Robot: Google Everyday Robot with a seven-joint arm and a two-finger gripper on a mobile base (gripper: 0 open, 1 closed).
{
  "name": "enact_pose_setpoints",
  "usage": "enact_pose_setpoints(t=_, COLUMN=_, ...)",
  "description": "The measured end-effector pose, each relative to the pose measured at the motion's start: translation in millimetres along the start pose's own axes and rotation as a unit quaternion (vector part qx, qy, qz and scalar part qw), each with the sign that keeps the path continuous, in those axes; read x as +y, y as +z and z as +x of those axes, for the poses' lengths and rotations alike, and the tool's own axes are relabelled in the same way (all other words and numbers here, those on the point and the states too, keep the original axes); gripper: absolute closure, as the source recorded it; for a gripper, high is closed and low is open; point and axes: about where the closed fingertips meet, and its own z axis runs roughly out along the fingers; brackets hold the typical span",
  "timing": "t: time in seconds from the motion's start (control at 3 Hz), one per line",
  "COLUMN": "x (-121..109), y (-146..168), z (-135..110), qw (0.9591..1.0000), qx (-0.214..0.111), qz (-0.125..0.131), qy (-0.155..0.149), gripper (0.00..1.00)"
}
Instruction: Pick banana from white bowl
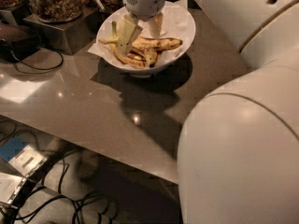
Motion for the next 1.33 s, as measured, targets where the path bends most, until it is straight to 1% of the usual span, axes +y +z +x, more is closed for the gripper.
enact_pose_setpoints(t=0.67, x=-12.1, y=15.8, z=-3.2, qw=0.9999, qx=0.009, qz=-0.01, qy=0.009, gripper=0.37)
enact_pose_setpoints(t=1.33, x=-28.4, y=24.6, z=1.0, qw=0.9995, qx=0.014, qz=-0.012, qy=0.024, gripper=0.41)
